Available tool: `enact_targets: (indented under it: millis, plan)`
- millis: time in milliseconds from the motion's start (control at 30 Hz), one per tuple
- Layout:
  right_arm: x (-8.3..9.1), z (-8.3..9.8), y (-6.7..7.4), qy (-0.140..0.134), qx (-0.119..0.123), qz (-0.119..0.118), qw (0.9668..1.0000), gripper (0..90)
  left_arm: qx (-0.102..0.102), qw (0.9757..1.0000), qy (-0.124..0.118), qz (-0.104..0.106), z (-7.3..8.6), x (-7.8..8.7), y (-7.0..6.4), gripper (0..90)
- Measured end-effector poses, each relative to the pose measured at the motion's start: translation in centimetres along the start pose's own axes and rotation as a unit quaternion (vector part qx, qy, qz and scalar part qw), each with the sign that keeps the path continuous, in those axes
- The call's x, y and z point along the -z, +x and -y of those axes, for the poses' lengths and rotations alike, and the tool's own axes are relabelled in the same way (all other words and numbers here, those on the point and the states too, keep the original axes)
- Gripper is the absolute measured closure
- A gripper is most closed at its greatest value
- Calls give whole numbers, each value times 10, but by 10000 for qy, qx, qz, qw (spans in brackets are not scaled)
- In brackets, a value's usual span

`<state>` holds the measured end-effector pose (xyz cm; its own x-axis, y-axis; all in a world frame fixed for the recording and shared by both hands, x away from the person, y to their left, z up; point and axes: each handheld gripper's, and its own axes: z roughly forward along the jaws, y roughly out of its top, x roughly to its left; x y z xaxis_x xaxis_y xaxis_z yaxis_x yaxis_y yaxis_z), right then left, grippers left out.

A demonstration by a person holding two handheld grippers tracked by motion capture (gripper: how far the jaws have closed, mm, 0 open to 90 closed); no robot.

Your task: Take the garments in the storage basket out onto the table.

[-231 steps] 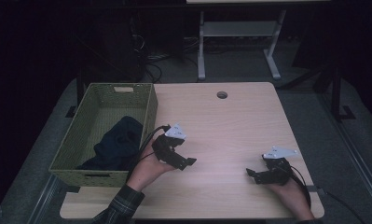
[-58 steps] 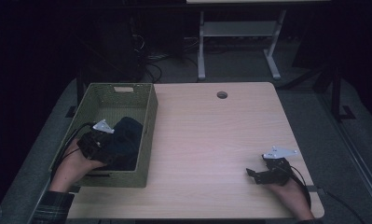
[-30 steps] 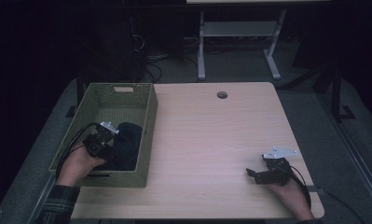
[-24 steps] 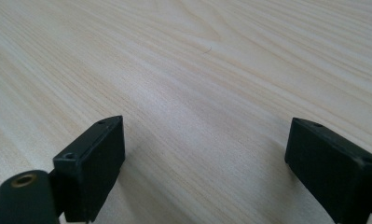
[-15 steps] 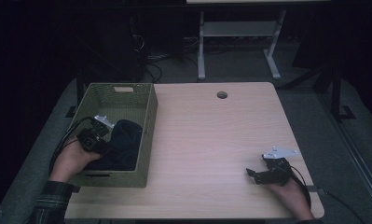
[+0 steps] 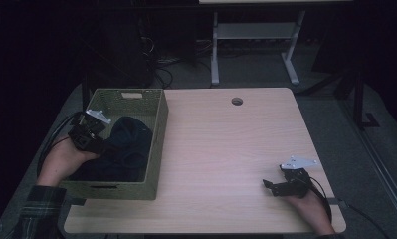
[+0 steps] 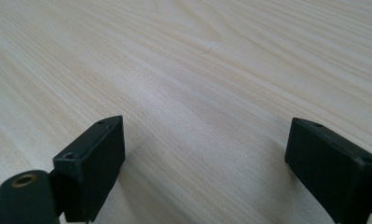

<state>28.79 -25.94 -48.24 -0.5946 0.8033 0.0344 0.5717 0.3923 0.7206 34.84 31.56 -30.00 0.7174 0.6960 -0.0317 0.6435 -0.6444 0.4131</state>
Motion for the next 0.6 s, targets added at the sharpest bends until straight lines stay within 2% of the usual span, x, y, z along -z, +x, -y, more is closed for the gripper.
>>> enact_targets:
  millis: [233,500,600]
  plan:
    - [0,0,0,1,3,4,10000,116,-3,9998,-182,-56,-7,18,2,701]
    - [0,0,0,-2,1,1,10000,116,-76,9995,-296,-90,-15,33,2,701]
    - [0,0,0,-1,2,0,10000,116,-164,9992,-355,-130,-21,42,2,702]
